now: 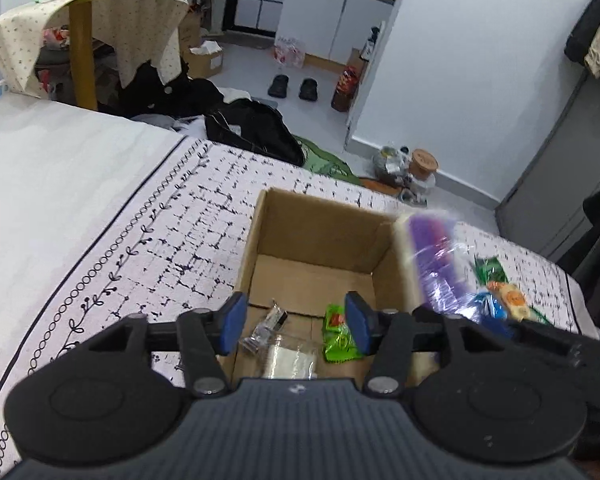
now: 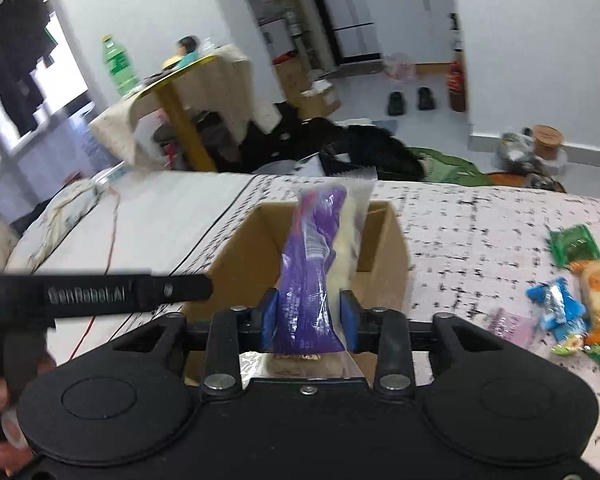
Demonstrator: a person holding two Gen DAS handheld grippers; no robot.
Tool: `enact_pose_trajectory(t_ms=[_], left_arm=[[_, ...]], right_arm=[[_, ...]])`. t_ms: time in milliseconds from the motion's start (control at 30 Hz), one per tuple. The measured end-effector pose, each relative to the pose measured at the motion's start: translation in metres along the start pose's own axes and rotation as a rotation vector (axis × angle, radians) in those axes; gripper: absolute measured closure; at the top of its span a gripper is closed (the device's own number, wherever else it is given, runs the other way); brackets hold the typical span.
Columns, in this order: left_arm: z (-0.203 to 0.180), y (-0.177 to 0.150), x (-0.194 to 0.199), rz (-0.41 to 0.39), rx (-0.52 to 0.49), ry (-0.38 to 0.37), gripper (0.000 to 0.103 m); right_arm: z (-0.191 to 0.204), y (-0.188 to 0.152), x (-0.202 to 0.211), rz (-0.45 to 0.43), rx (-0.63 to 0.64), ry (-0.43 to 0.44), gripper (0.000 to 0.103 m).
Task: Organize snacks
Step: 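Carry white packet into the box with left tool while right tool drops purple packet in, then withdraw left tool toward the red candy bar while right tool approaches the orange candy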
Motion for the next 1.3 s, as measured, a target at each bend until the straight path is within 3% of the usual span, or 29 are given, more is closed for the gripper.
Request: enact_pose_trajectory(t_ms=[133, 300, 367, 667, 800, 1300], left_arm=[[0.0, 0.002, 0.01, -0.026, 0.015, 0.01, 0.027], [0.001, -0.001, 0.017, -0.02, 0.05, 0.021, 0.022], [0.0, -0.004, 0.019, -0.012, 0.062, 0.023, 0.02], [-0.023, -0.017, 0.024, -0.027, 0.023, 0.011, 0.001], [-0.039, -0.019, 0.024, -0.013, -0.001, -0.041, 0.0], [-0.095, -0.031, 0.024, -0.035, -0.081, -0.117, 0.0]], right_arm=[[-0.003, 0.003, 0.015, -0.034, -0.007, -0.008, 0.045], [-0.021, 0.007, 0.039, -0.086, -0.036, -0.061, 0.017], [-0.028, 0.007, 0.049, -0.103, -0.04, -0.086, 0.013], [-0.052, -0.004, 0.077, -0.119, -0.029, -0.146, 0.001], [-0.064, -0.007, 0.092, -0.143, -0.054, -0.175, 0.0], [-0.113, -0.03, 0.133, -0.18, -0.091, -0.258, 0.0]])
Point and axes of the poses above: each gripper's, at about its wrist camera, not at the fingertips, and x roughly against the way its jaws point, z to its left, y to its top, the point moved 5 cm from there along -x, roughly the way its jaws point, and after that the axes turned 1 degree about -x, right-handed, at the moved point
